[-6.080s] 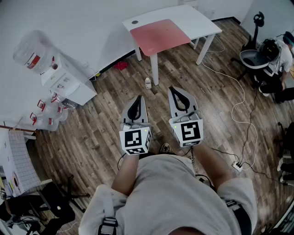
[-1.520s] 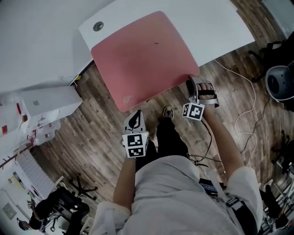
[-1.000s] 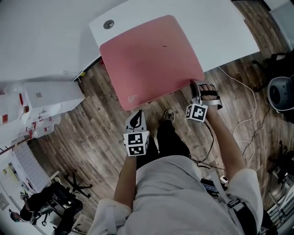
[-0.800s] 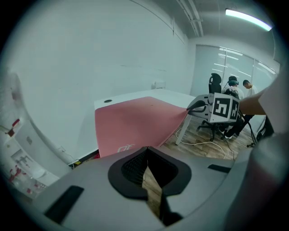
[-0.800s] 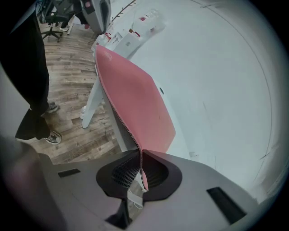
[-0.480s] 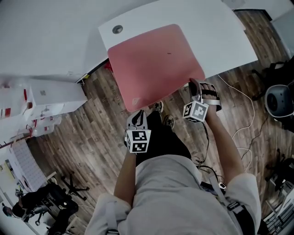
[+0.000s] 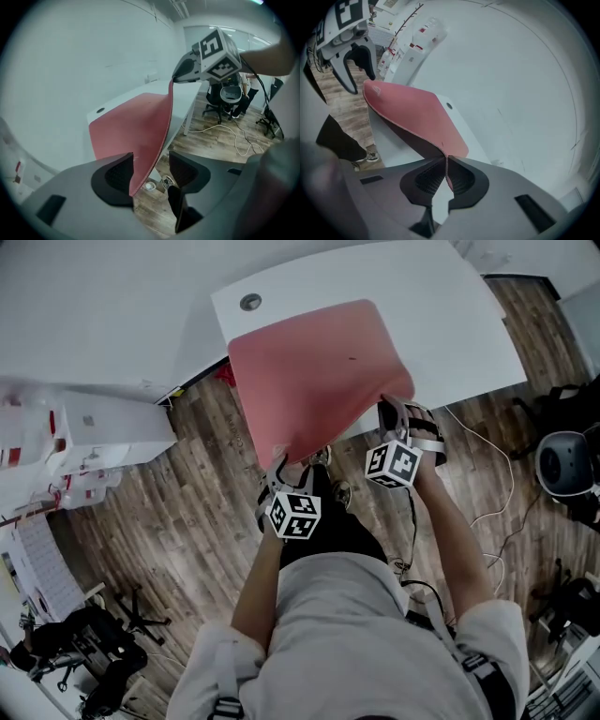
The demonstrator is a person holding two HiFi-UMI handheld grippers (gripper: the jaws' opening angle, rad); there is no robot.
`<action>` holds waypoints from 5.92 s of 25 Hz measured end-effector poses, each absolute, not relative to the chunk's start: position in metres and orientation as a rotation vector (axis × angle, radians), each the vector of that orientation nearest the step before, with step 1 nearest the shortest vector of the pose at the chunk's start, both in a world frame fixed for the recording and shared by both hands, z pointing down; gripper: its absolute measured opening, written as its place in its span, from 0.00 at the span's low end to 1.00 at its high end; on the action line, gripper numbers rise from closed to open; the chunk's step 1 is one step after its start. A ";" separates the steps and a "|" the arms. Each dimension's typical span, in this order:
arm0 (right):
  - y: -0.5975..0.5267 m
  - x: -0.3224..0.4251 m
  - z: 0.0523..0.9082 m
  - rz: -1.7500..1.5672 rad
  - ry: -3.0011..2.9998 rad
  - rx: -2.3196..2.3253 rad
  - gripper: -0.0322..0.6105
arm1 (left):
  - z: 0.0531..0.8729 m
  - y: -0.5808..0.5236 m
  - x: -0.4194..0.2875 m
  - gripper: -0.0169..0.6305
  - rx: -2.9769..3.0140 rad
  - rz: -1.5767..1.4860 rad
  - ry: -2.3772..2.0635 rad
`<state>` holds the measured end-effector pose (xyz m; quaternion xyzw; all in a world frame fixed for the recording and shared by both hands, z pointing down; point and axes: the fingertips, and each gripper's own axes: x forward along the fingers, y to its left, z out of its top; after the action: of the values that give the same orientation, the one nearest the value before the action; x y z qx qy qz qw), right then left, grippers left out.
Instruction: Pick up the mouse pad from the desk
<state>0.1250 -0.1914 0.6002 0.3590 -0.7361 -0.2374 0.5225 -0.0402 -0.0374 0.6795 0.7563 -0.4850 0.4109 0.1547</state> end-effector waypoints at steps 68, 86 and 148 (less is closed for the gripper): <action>-0.342 0.066 0.511 -0.356 -1.875 1.055 0.13 | 0.556 -0.317 -0.085 0.07 2.324 1.022 -1.507; -0.361 0.044 0.442 -0.372 -2.013 1.243 0.13 | 0.493 -0.346 -0.093 0.07 2.365 0.730 -1.601; -0.245 0.174 0.235 -0.378 -2.414 1.739 0.13 | 0.262 -0.256 0.073 0.07 2.739 0.080 -1.689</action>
<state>0.1744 -0.2452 0.2353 0.5783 -0.8029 -0.1258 0.0711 0.0730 -0.2556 0.2623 0.8502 -0.5244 0.0249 -0.0387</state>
